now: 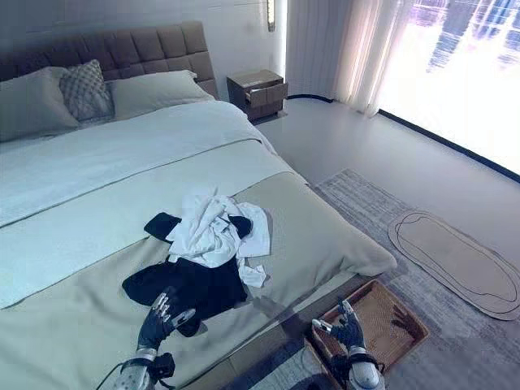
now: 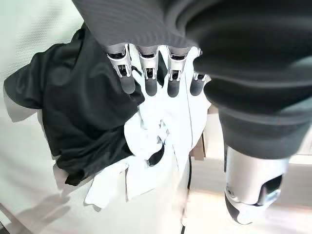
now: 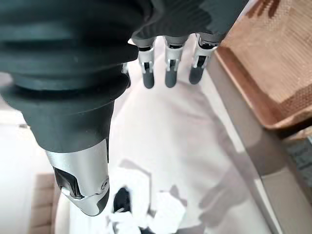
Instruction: Pick up clothes into the bucket
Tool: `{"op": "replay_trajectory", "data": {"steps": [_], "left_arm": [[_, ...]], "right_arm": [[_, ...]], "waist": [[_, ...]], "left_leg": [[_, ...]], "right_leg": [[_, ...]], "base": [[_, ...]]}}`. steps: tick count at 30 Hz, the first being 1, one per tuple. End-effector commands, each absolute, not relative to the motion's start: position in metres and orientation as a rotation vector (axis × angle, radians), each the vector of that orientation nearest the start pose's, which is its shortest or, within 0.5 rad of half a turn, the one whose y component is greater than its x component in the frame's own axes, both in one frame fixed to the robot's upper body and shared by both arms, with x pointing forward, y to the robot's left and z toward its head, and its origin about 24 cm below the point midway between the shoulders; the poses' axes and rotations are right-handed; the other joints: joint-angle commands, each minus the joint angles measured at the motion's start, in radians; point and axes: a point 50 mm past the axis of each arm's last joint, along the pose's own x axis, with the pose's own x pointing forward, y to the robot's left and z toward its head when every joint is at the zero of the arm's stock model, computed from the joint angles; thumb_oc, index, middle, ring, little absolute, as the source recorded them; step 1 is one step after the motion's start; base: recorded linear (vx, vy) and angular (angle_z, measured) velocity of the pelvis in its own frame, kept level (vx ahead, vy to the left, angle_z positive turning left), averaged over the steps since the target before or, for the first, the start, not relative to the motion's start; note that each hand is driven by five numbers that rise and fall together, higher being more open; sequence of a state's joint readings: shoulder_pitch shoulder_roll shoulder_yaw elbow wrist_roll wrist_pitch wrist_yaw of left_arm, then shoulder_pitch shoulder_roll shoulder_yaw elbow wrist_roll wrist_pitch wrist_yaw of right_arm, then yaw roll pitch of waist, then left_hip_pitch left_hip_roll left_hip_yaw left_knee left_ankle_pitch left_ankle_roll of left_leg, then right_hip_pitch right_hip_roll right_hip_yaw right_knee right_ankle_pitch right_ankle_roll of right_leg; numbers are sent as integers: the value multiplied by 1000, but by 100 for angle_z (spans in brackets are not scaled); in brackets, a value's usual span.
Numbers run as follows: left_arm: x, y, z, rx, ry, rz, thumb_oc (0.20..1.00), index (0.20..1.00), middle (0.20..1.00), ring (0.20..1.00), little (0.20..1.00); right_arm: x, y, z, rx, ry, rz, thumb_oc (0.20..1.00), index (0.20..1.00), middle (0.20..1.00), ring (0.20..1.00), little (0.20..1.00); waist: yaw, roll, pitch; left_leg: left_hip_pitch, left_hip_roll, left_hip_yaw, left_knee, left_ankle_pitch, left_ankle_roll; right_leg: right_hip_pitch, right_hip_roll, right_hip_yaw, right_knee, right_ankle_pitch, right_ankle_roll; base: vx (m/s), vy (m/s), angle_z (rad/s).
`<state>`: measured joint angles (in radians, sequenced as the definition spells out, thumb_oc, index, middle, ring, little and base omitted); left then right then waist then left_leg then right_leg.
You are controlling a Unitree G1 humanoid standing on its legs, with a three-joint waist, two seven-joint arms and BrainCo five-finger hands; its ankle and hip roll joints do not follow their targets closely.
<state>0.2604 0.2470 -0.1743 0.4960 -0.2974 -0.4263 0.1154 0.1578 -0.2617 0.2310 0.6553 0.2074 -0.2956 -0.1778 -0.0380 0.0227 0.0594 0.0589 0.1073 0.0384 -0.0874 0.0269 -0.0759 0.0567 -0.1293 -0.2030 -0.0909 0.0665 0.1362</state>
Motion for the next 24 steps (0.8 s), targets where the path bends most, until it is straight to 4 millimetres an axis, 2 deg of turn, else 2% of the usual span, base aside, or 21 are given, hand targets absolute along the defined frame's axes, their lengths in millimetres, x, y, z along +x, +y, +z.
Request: {"op": "replay_trajectory", "data": {"steps": [1, 12, 16, 20, 24], "left_arm": [[178, 217, -47, 27, 164, 153, 1000, 1000, 1000, 1000, 1000], [178, 219, -46, 57, 164, 157, 1000, 1000, 1000, 1000, 1000], [181, 221, -42, 124, 143, 144, 1000, 1000, 1000, 1000, 1000], [188, 225, -32, 194, 96, 158, 1000, 1000, 1000, 1000, 1000], [205, 228, -22, 276, 36, 184, 1000, 1000, 1000, 1000, 1000]], "right_arm": [[186, -191, -81, -137, 389, -69, 1000, 1000, 1000, 1000, 1000], [185, -193, -78, -139, 376, -65, 1000, 1000, 1000, 1000, 1000], [190, -191, -75, -161, 361, -41, 1000, 1000, 1000, 1000, 1000], [198, -188, -69, -184, 328, -6, 1000, 1000, 1000, 1000, 1000], [214, -184, -58, -202, 268, 18, 1000, 1000, 1000, 1000, 1000]], "waist": [[7, -71, 2], [13, -78, 17], [22, -85, 38], [37, -96, 71], [46, -106, 122]], "left_leg": [[-37, 5, -30, 30, 25, -7], [-52, -8, -40, 39, 20, 0], [-84, -21, -45, 75, 8, 5], [-139, -36, -56, 143, -14, 10], [-210, -55, -61, 219, -37, 15]], "right_leg": [[-20, -79, 18, 33, 35, 63], [-30, -90, 15, 38, 40, 66], [-44, -101, 17, 44, 42, 71], [-61, -116, 17, 61, 39, 73], [-103, -130, 25, 93, 34, 73]], "base": [[-393, 27, -19], [-5, 12, 3], [-5, 17, 1], [-17, 34, 8], [-77, 51, 8]]}}
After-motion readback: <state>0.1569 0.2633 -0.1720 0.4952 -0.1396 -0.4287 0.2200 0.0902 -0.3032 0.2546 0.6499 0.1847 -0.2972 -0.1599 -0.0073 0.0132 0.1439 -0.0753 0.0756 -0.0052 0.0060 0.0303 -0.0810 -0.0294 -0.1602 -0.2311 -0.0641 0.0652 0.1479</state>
